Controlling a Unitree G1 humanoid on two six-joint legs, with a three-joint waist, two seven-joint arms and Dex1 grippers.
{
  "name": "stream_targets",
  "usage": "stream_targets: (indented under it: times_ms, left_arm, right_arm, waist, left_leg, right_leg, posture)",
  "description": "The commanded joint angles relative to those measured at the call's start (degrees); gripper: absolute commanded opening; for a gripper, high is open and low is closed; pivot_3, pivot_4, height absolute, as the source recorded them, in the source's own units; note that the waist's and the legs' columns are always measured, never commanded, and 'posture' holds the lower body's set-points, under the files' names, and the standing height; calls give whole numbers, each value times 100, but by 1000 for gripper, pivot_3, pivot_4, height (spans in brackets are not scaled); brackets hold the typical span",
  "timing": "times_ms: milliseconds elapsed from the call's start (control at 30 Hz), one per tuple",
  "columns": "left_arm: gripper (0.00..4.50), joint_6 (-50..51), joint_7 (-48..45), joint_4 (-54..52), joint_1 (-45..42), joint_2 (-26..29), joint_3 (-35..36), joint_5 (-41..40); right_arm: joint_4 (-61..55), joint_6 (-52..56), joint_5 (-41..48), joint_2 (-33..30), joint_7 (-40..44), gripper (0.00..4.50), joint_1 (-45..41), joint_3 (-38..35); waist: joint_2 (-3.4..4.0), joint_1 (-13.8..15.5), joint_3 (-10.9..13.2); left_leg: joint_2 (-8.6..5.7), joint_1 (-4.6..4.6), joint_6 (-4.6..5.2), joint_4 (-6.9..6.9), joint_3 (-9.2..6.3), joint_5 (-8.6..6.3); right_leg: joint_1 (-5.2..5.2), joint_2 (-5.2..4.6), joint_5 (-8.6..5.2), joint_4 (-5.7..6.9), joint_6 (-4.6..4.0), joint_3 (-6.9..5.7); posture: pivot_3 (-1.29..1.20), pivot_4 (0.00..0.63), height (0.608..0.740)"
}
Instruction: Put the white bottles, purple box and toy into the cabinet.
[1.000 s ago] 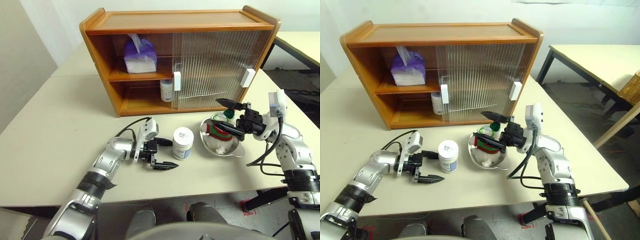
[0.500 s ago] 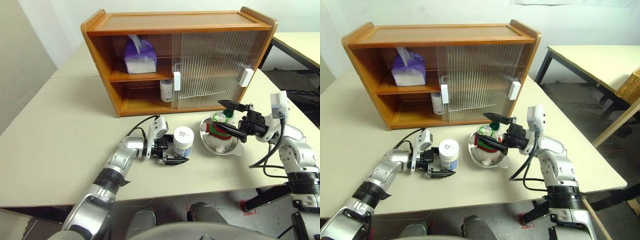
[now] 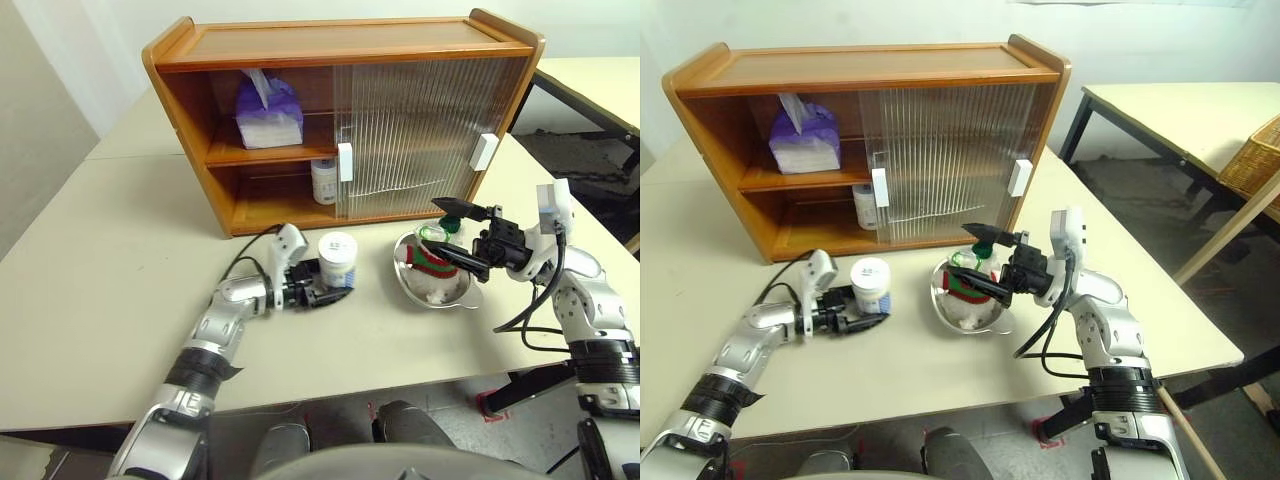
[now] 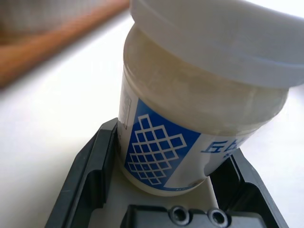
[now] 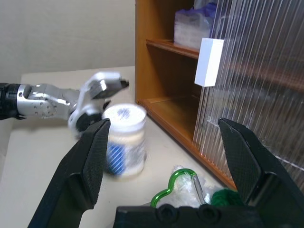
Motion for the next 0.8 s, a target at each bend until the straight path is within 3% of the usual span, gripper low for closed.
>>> stream_targets:
  times_ms: [33,467,800]
  left_arm:
    - [3162,86,1055,37,-265,-128,526,55]
    - [3162,227,2824,1030,-1184,-445,698,604]
    - [3162,-94,3770,2852,-2489,-860,830,776]
  right_arm:
    - [112,-59,-71,64,74,4500,-134,79]
    - [201,-117,-92,208,108,4500,-242,93]
    - [27,-103,-77,212,56,4500,-80,64]
  waist:
    - [-2,23,2]
    - [-14,172,8]
    - [-28,173,18]
  left_leg:
    - [-2,0,0,0,0,1]
    - [-12,1,-14,1,4,14]
    - [-16,14,10,25,2,5]
  right_leg:
    - [0,-2,3,0,-11,1]
    - [12,-7,-26,-5,7,11]
    - [45,-8,-19,-7,30,12]
  posture:
    - [-107,0,740]
    - [-113,0,740]
    - [-140,0,740]
